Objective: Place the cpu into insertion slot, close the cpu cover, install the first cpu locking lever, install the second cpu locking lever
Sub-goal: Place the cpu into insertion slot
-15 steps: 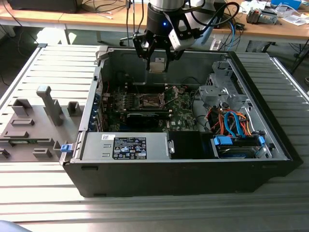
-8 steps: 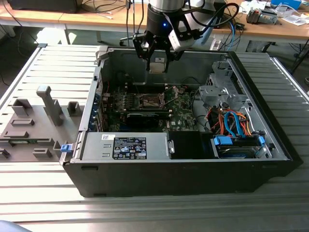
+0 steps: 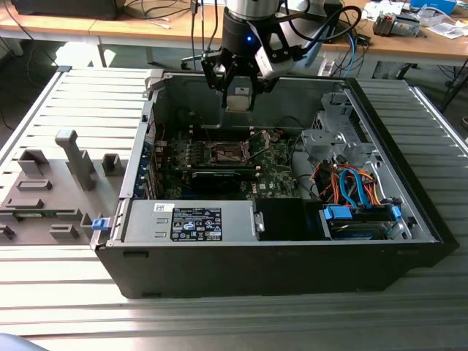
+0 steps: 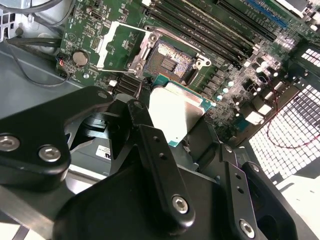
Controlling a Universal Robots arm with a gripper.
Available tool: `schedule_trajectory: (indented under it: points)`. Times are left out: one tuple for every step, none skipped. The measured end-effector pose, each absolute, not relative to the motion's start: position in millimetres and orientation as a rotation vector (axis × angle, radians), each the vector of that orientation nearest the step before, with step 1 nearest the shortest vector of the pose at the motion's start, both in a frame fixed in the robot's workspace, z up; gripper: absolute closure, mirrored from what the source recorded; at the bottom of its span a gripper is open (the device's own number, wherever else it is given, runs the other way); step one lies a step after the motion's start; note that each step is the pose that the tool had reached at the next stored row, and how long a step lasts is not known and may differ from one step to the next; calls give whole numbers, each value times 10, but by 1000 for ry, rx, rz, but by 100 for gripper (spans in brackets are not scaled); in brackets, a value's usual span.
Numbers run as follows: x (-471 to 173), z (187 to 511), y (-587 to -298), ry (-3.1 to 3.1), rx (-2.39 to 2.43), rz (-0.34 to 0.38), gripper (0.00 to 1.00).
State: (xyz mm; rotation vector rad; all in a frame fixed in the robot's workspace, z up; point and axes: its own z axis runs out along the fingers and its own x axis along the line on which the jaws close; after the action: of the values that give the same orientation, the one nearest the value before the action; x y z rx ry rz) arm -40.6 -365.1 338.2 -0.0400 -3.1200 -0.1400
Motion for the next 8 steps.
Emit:
schedule_trajectory:
  points:
    - [-406,3378,-3651,-3120,-40,-140,46]
    - [-406,3373,-3652,-3120,-40,-140,46]
    - [-406,3371,-3652,-3120,-40,-140,46]
    - [-406,3369,-3652,-3120,-40,-140,46]
    - [-406,3365,-3652,-3120,-40,-140,46]
    - [-406,3363,-3652,-3120,-40,-140,46]
    - [-406,3360,-3653,-3120,-40,-140,46]
    - [-406,3357,-3653,-3120,-40,-140,46]
